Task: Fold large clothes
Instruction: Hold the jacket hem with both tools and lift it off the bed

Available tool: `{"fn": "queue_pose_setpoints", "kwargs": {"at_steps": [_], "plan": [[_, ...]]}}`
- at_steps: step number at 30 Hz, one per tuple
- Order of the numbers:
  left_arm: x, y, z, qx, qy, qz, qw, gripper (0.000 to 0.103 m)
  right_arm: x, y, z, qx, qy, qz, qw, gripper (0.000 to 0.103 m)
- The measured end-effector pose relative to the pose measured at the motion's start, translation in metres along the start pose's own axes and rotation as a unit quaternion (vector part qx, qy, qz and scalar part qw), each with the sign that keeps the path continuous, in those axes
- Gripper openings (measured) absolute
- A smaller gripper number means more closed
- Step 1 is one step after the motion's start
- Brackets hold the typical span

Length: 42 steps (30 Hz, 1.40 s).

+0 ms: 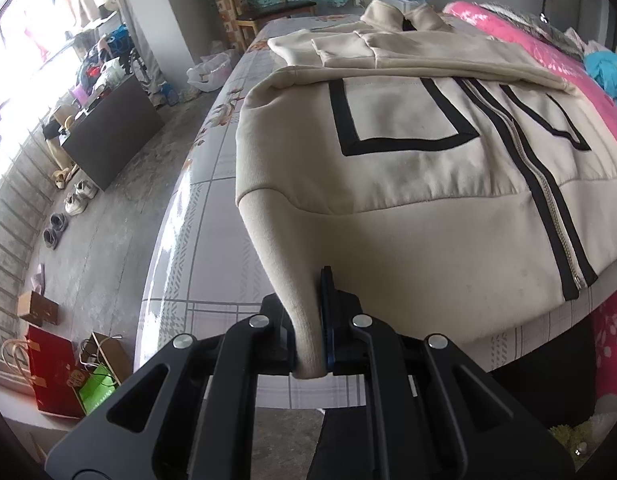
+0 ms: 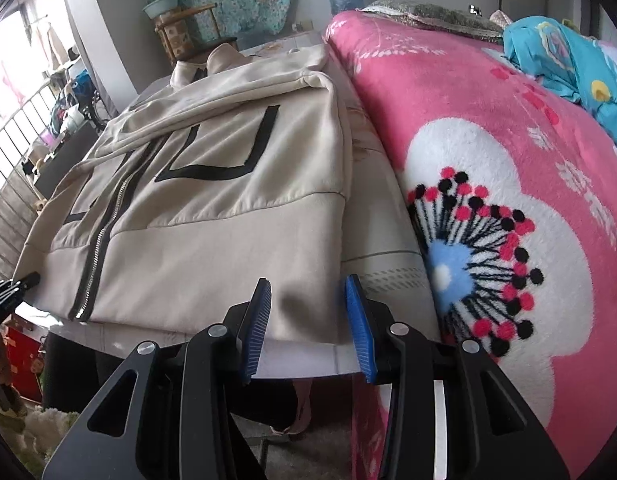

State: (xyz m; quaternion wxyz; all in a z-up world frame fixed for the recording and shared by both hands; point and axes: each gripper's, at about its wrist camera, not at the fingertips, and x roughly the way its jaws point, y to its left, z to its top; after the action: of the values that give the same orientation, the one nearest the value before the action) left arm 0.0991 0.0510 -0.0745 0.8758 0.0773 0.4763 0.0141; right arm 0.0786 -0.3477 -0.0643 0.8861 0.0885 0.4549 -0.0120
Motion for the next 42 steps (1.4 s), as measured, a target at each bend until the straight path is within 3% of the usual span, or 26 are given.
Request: {"fn": "queue_pose_setpoints", "kwargs": {"at_steps": [9, 18, 28, 33, 42], "plan": [[0.004, 0.009, 0.004, -0.004, 0.02, -0.041, 0.999, 0.01, 0.004, 0.011, -0.008, 0.011, 0.015, -0.071, 0.997, 0.037], [0.003, 0.019, -0.005, 0.011, -0.004, -0.085, 0.9963, 0.012, 0.012, 0.034, -0.005, -0.026, 0.042, -0.141, 0.989, 0.03], [0.004, 0.028, -0.008, 0.02, -0.013, -0.116, 0.993, 0.013, 0.014, 0.035, -0.003, 0.006, 0.048, -0.152, 0.987, 0.028], [0.001, 0.028, -0.011, 0.021, -0.018, -0.115, 0.993, 0.013, 0.013, 0.041, -0.001, -0.001, 0.049, -0.145, 0.988, 0.011], [-0.005, 0.029, -0.021, 0.025, -0.017, -0.117, 0.9926, 0.012, -0.002, 0.039, 0.001, 0.015, 0.025, -0.117, 0.993, 0.01]]}}
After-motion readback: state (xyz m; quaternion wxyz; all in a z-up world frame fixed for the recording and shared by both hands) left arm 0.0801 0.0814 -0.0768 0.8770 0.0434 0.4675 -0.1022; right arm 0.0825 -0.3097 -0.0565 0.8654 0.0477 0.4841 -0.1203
